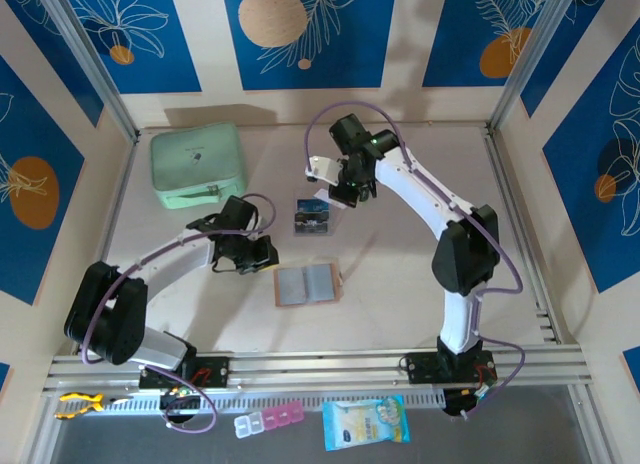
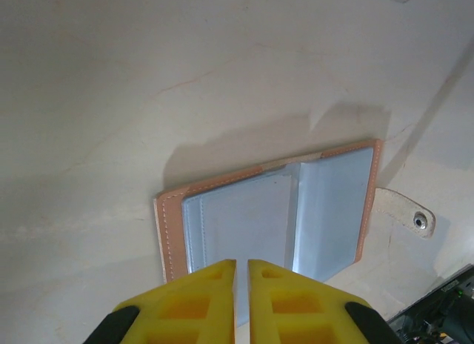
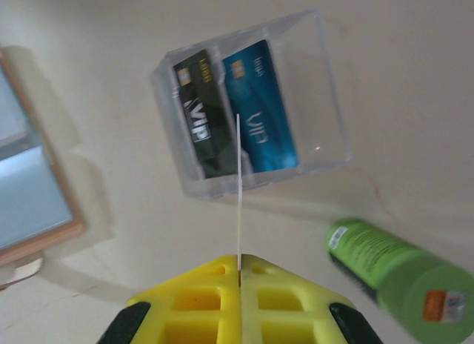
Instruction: Take the credit cards out of the card holder
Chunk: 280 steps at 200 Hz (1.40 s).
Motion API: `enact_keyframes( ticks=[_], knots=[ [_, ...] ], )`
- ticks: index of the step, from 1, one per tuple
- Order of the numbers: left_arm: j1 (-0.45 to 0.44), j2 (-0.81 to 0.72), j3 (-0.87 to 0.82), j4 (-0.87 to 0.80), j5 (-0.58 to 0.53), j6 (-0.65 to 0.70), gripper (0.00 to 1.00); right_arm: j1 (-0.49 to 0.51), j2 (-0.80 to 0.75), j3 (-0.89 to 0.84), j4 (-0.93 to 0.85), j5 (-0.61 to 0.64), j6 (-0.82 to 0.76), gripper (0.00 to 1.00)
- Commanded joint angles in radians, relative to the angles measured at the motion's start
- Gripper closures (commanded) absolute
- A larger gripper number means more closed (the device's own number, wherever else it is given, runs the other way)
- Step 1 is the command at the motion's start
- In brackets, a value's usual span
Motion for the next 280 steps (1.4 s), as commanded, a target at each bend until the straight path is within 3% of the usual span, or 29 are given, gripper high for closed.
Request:
enact_keyframes(
  ticks=[1, 84, 196, 234, 280],
  knots=[
    [0.022, -0.018, 0.02, -0.023, 0.01, 0.007, 0.88, -0.017, 0.076, 0.096, -0.053, -0.087, -0.073, 1.0],
    [0.047, -0.022, 0.015, -0.043, -0.002, -0.006, 0.88, -0.044, 0.3, 0.374, -0.096, -0.132, -0.117, 1.0],
    [0.051, -0.015, 0.012, -0.05, -0.016, -0.021, 0.88, -0.044, 0.372, 0.373, -0.04, -0.121, -0.134, 0.94],
    [0.051, -0.011, 0.017, -0.053, -0.009, -0.022, 0.88, -0.046, 0.365, 0.383, -0.026, -0.095, -0.121, 0.83],
    [0.05, -0.013, 0.018, -0.05, 0.0, -0.019, 0.87, -0.052, 0.317, 0.357, 0.058, -0.066, -0.04, 0.81]
  ],
)
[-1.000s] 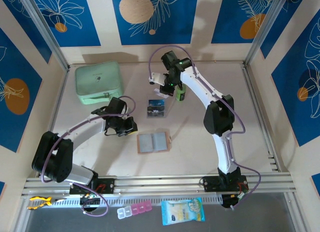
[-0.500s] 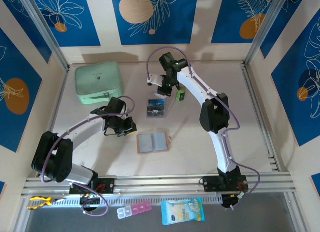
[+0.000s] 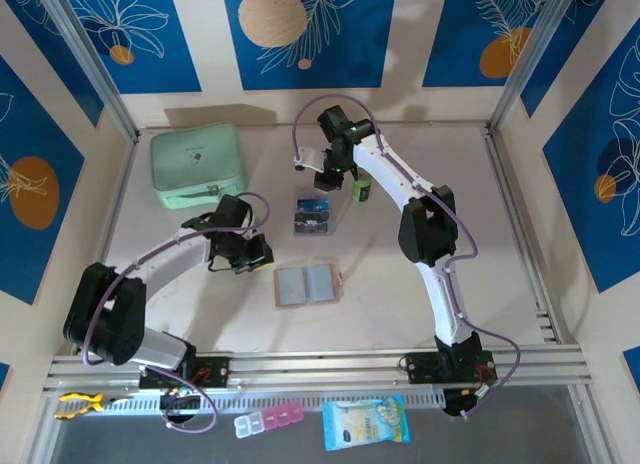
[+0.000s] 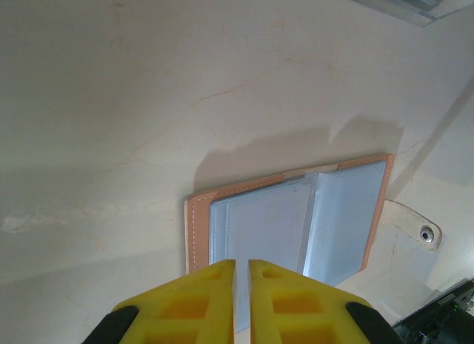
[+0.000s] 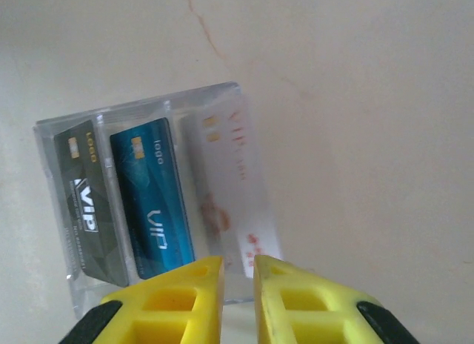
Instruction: Take the credit cards out of the card holder
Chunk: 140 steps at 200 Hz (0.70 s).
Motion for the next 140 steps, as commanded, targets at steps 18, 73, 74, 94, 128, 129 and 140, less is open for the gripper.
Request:
enact_keyframes(
  ticks=[18, 73, 74, 94, 128, 129, 140],
  knots=[
    [0.012, -0.022, 0.008, -0.014, 0.01, -0.013, 0.87, -0.009, -0.063, -0.025, 0.09, 0.015, 0.104, 0.8],
    [0.01, -0.038, -0.015, 0.023, 0.047, -0.02, 0.87, -0.007, -0.116, -0.085, 0.148, -0.002, 0.398, 0.8],
    [0.011, -0.038, -0.015, 0.024, 0.047, -0.02, 0.87, -0.008, -0.118, -0.089, 0.15, -0.004, 0.404, 0.8],
    [0.005, -0.035, -0.019, 0.037, 0.058, -0.023, 0.87, -0.01, -0.151, -0.16, 0.217, -0.005, 0.556, 0.8],
    [-0.005, -0.028, -0.031, 0.057, 0.069, -0.018, 0.87, -0.005, -0.166, -0.179, 0.21, -0.018, 0.825, 0.83],
    [-0.005, -0.027, -0.031, 0.057, 0.07, -0.018, 0.87, -0.005, -0.168, -0.182, 0.211, -0.017, 0.831, 0.83],
    [-0.009, -0.024, -0.038, 0.066, 0.074, -0.02, 0.88, 0.002, -0.198, -0.237, 0.234, -0.02, 0.9, 0.85]
  ],
)
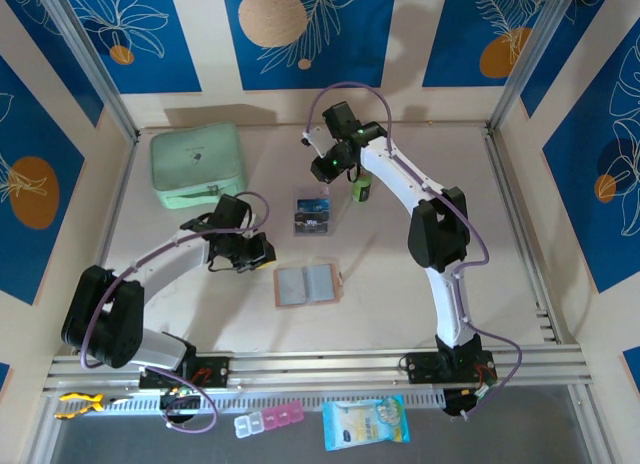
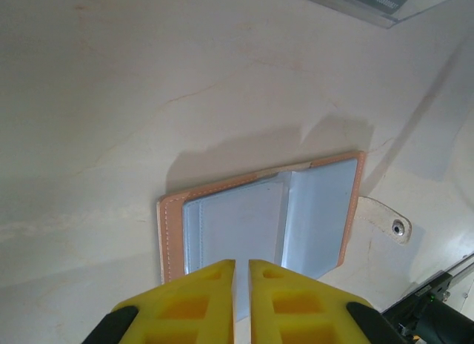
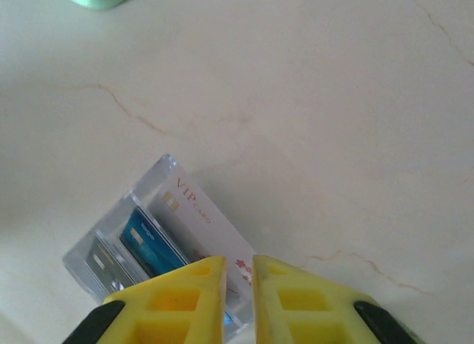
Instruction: Take the credit cards out of the card holder
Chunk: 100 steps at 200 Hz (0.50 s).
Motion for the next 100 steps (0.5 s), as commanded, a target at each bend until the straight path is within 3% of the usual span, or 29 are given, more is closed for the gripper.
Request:
enact_keyframes(
  ticks=[1, 55, 100],
  knots=[
    [-0.009, -0.006, -0.024, 0.023, 0.033, -0.002, 0.88, 0.007, -0.086, -0.08, 0.036, -0.035, 0.253, 0.85],
    [-0.051, -0.011, -0.086, 0.079, 0.027, -0.027, 0.9, 0.093, -0.256, -0.366, 0.089, -0.105, 0.533, 0.88],
    [-0.083, -0.039, -0.182, 0.125, 0.011, -0.05, 0.94, 0.201, -0.368, -0.616, 0.184, -0.116, 0.663, 0.87]
  ],
)
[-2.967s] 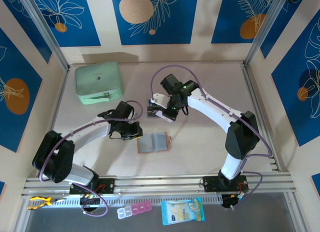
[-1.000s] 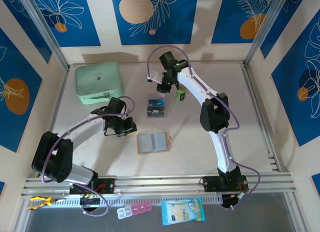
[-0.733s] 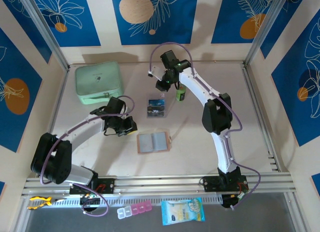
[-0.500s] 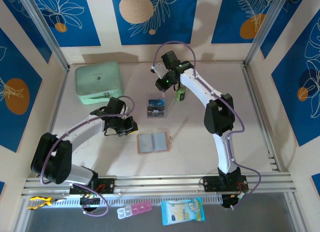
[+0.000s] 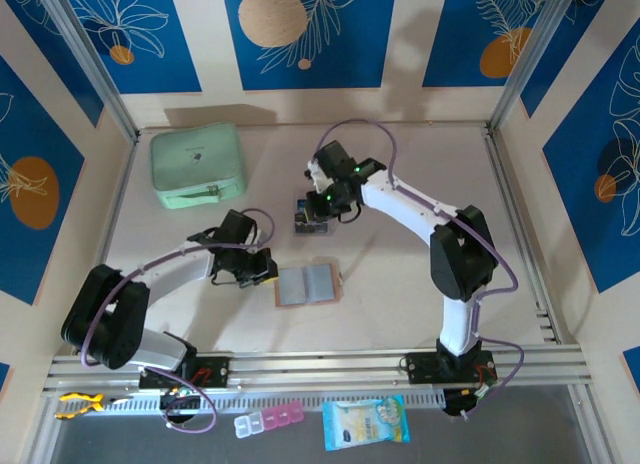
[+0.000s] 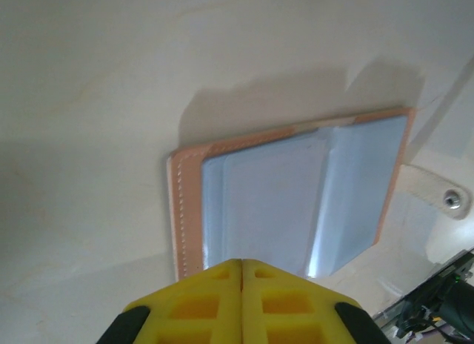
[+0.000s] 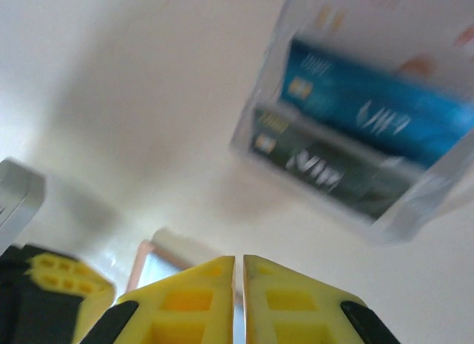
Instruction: Take the credit cards out of the card holder
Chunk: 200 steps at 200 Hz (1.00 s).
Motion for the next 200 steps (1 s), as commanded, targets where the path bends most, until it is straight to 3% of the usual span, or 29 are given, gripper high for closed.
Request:
enact_keyframes(
  ticks=[1, 68, 115, 148, 200],
  knots=[
    [-0.017, -0.036, -0.053, 0.036, -0.003, -0.024, 0.94, 0.043, -0.059, -0.106, 0.061, -0.051, 0.13, 0.87],
    [-0.03, -0.024, -0.135, 0.133, 0.009, -0.05, 0.96, 0.119, -0.129, -0.333, 0.212, -0.15, 0.305, 0.74],
    [-0.031, -0.007, -0.127, 0.139, -0.001, -0.041, 0.96, 0.16, -0.129, -0.399, 0.265, -0.191, 0.395, 0.71],
    [-0.031, -0.004, -0.119, 0.142, 0.001, -0.034, 0.96, 0.182, -0.137, -0.453, 0.34, -0.228, 0.467, 0.63],
    [-0.032, 0.028, -0.128, 0.178, 0.037, -0.032, 0.96, 0.19, -0.102, -0.466, 0.382, -0.25, 0.499, 0.62]
  ],
)
